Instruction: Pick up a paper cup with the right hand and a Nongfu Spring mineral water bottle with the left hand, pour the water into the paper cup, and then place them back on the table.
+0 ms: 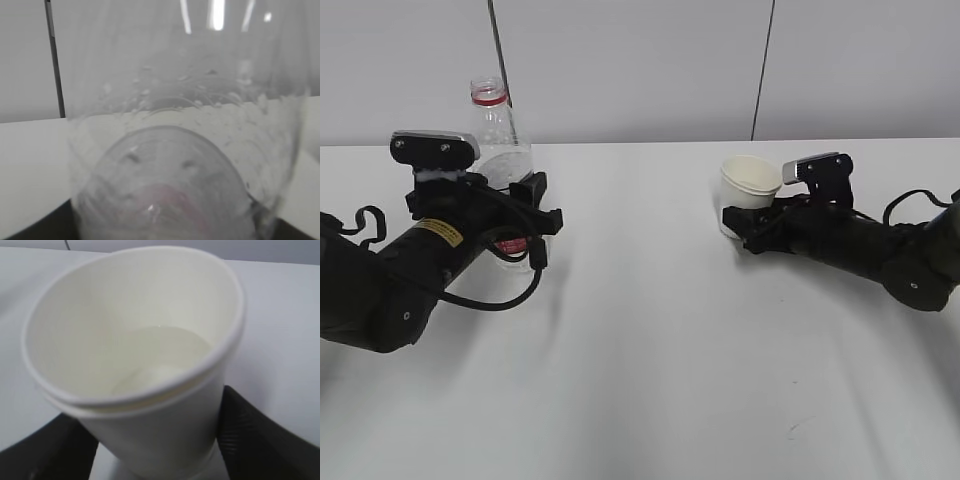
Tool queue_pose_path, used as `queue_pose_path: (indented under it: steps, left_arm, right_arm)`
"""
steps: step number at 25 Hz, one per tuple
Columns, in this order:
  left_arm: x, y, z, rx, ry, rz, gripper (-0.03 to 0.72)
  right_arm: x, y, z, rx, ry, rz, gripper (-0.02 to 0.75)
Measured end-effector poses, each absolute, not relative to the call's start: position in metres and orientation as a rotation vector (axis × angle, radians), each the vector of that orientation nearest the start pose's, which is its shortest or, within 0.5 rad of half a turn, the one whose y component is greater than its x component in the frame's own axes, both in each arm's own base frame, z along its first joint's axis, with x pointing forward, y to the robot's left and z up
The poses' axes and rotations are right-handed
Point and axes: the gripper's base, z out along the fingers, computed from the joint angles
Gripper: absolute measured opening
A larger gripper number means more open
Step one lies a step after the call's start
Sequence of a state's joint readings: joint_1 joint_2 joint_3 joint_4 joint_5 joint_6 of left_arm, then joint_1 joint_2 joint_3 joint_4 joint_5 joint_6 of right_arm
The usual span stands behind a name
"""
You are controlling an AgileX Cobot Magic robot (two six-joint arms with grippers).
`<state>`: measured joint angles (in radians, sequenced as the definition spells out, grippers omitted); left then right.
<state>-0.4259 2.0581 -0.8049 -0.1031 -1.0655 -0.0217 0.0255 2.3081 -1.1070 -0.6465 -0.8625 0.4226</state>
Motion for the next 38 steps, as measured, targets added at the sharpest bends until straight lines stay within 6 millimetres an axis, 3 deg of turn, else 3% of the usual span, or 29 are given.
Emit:
queue_pose_path:
  steps: [8,38]
  left_arm:
    - [0.345,-0.148,0.123,0.231,1.666,-0.300,0.347]
    - [0.345,-0.148,0.123,0.232,1.666,-0.301,0.347]
  right_arm:
    - [0.424,0.051,0.061,-0.349,1.883,0.450,0.609]
    - [0.413,0.052,0.072,-0.393,1.906,0.442,0.616]
